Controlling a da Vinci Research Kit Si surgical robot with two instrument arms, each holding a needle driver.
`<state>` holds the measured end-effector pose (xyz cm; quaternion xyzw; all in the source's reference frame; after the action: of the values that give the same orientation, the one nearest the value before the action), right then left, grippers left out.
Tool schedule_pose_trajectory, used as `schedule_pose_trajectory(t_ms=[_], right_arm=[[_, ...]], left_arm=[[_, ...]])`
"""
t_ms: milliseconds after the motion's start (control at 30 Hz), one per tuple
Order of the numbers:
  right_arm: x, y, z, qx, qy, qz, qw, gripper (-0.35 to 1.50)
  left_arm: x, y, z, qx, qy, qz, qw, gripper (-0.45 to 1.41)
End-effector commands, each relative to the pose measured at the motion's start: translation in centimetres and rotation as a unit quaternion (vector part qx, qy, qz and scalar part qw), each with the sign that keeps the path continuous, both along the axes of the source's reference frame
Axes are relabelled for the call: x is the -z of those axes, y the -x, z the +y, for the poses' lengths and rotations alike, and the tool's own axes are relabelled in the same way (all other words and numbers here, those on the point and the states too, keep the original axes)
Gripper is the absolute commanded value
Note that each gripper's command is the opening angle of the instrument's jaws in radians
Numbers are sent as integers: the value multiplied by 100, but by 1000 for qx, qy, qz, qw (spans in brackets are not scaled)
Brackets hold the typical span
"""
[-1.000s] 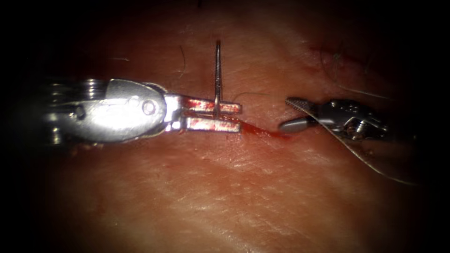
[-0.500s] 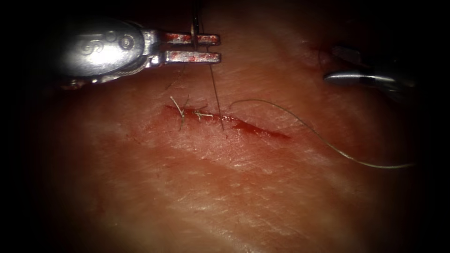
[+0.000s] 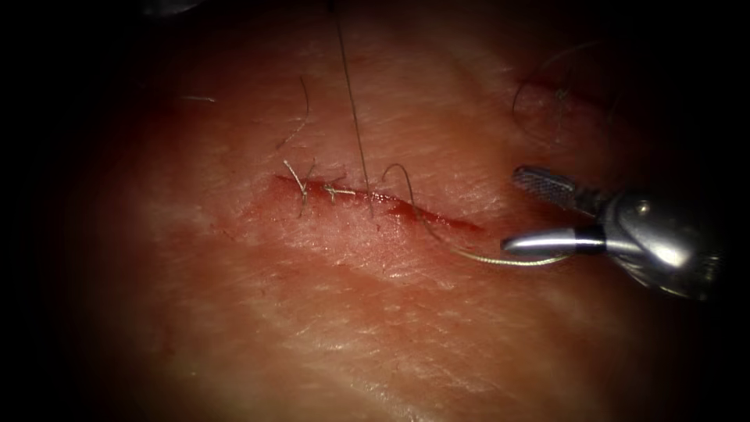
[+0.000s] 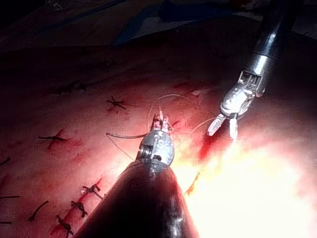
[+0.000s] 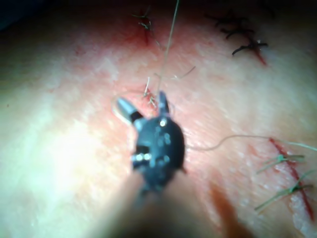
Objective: Wound Closure
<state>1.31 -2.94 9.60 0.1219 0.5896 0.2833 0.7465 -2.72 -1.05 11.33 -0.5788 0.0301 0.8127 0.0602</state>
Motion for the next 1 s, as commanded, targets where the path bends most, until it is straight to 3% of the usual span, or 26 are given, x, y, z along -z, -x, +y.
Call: schedule_pose_trajectory(t_ms=[33, 167, 333, 467, 567, 733, 1000], right_arm=[[-1, -15, -13, 6, 0, 5, 1000, 126], [9, -16, -24, 11, 11, 12, 1000, 124], [22, -13, -15, 4, 37, 18, 999, 124], [32, -17, -3, -13, 64, 13, 998, 126], [37, -32, -18, 17, 64, 4, 998, 128], [29, -63, -51, 55, 72, 12, 996, 119], [4, -90, -63, 73, 80, 13, 994, 119]], left_arm=[[-8, 3, -4, -5, 7, 0, 1000, -45], [-31, -14, -41, -12, -2, 7, 1000, -45], [-57, -28, -70, -20, -13, 17, 1000, -45], [-68, -30, -81, -24, -17, 19, 999, -45], [-69, -30, -81, -25, -17, 20, 999, -45], [-71, -31, -86, -27, -15, 19, 999, -45], [-94, -40, -114, -40, -26, 27, 998, -45]])
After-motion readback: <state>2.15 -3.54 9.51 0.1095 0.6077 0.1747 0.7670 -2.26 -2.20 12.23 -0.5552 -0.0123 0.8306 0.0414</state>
